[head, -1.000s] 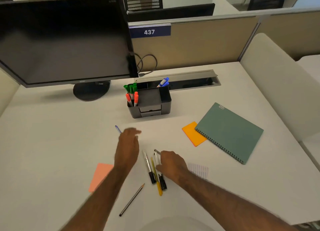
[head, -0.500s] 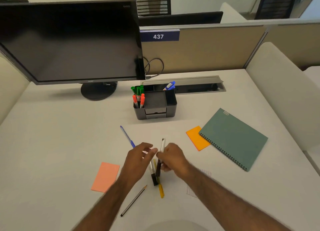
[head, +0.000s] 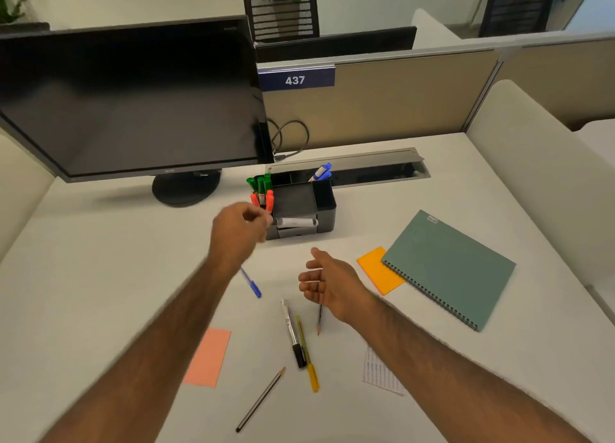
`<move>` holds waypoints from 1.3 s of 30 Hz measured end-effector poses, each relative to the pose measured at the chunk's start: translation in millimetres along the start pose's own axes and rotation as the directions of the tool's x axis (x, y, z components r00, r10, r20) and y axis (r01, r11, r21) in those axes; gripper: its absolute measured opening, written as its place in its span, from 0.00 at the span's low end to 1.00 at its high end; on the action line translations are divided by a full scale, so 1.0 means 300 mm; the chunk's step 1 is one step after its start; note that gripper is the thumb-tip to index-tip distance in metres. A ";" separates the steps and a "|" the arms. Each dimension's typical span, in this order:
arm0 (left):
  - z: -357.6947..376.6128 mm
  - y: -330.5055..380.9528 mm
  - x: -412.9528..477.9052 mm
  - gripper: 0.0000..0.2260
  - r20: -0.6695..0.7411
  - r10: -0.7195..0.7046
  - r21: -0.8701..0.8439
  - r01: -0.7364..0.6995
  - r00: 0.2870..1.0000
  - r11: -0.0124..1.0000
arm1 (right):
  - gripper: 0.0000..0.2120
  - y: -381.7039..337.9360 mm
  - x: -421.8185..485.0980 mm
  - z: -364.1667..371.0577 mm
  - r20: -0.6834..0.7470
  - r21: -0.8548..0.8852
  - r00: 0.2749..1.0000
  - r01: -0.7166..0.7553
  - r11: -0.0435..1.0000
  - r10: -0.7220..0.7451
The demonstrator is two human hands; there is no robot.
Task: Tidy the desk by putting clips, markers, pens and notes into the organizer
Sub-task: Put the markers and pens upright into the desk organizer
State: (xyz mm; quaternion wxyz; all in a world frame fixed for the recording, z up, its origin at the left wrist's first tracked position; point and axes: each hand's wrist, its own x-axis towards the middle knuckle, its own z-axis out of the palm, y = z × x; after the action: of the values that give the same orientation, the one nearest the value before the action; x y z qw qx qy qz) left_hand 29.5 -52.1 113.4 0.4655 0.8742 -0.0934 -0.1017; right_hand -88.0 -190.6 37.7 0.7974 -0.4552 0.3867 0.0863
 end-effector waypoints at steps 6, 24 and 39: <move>-0.083 0.171 0.315 0.03 -0.306 0.097 -0.052 -0.118 0.947 0.992 | 0.08 0.153 -0.038 0.011 0.012 -0.317 0.999 -0.031 0.948 0.037; 0.171 0.087 0.460 0.11 -0.069 0.162 0.284 -0.137 0.984 0.949 | 0.02 0.274 -0.011 -0.017 0.095 -0.793 0.969 0.212 0.571 -0.228; 0.091 -0.302 0.001 0.15 -0.065 0.049 0.305 -0.027 0.997 0.952 | 0.07 0.383 -0.023 -0.032 0.593 -0.801 0.743 0.502 -0.327 -0.310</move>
State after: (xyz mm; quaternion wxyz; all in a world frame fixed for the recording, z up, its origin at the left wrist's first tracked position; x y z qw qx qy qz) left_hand 28.8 -24.1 23.0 0.3305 0.9365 -0.1079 -0.0460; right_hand -154.2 -131.2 -35.8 0.1811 -0.9785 -0.0530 0.0828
